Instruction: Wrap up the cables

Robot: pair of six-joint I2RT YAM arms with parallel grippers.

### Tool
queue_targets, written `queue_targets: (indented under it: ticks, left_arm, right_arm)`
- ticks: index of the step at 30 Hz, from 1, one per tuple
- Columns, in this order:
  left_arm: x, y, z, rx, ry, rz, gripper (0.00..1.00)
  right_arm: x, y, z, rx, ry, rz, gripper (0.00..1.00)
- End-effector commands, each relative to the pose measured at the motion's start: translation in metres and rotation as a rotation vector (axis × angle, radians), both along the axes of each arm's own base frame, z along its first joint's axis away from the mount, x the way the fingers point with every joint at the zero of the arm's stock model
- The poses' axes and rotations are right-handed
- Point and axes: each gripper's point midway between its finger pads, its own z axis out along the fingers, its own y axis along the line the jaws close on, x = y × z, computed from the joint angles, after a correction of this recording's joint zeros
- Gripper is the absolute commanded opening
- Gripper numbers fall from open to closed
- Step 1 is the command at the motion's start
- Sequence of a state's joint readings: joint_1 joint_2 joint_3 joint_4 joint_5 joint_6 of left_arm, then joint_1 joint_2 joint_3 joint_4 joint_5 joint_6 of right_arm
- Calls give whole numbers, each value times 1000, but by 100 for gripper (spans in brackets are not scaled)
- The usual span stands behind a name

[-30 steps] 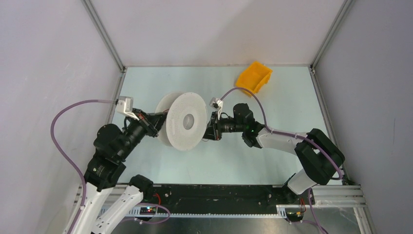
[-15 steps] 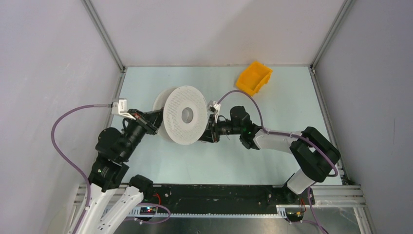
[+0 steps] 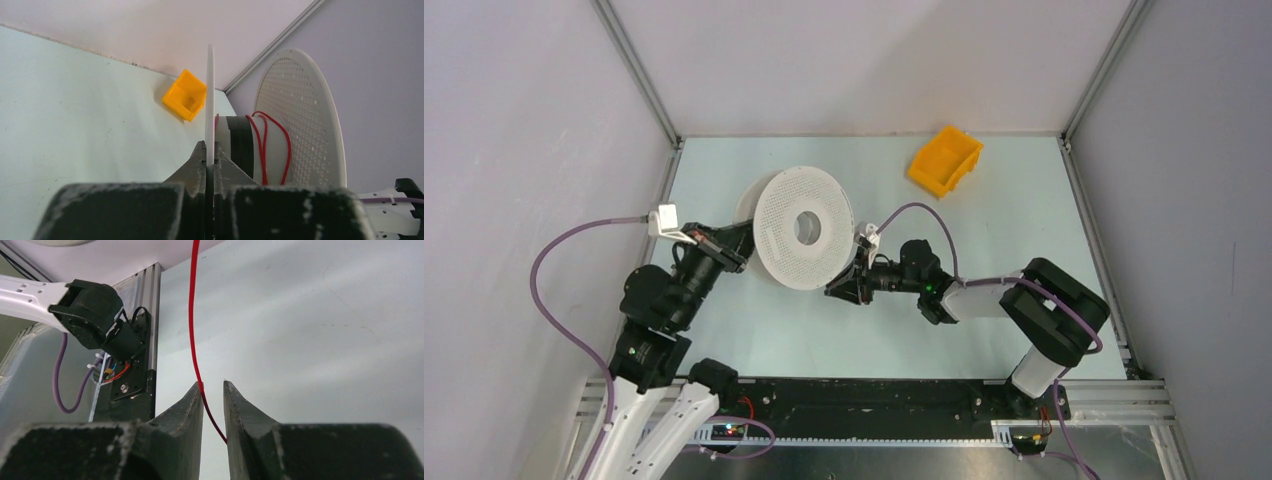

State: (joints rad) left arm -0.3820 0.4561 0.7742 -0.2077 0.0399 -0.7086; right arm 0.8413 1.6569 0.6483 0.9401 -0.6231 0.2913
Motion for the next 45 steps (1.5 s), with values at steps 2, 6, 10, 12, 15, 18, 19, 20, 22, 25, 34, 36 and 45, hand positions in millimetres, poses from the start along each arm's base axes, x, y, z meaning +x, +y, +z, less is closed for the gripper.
queue_targets:
  ticks: [2,6,10,12,15,18,19,20,22,25,34,36,45]
  left_arm:
    - [-8,10,39,-116,-114,31,0]
    - [-4,17,35,-134,-100,76,0]
    - [-1,21,28,-154,-77,100,0]
    - [1,22,24,-160,-65,107,0]
    - [1,23,21,-167,-60,114,0]
    - [2,24,20,-169,-58,122,0]
    - [1,25,21,-171,-59,125,0]
    - [1,26,21,-173,-58,128,0]
    - [1,26,22,-179,-58,128,0]
    - [0,26,22,-190,-57,129,0]
    - [-2,28,23,-222,-52,133,0]
    - [-2,29,24,-222,-54,138,0]
    - [0,32,17,-254,-33,158,0]
  right_arm:
    - [11,-1,20,56,-121,-69,24]
    - [14,-2,16,13,-198,-130,19]
    - [10,0,18,-30,-287,-177,29]
    - [11,0,19,-58,-340,-210,33]
    - [11,0,21,-84,-403,-240,32]
    - [8,1,24,-77,-408,-233,28]
    - [8,1,24,-78,-406,-237,28]
    - [8,1,25,-76,-407,-239,29]
    - [10,0,25,-81,-414,-246,28]
    - [14,-1,22,-98,-423,-268,24]
    - [23,-4,17,-121,-430,-325,20]
    - [27,-6,16,-129,-432,-350,18]
    - [38,-15,18,-193,-523,-484,32]
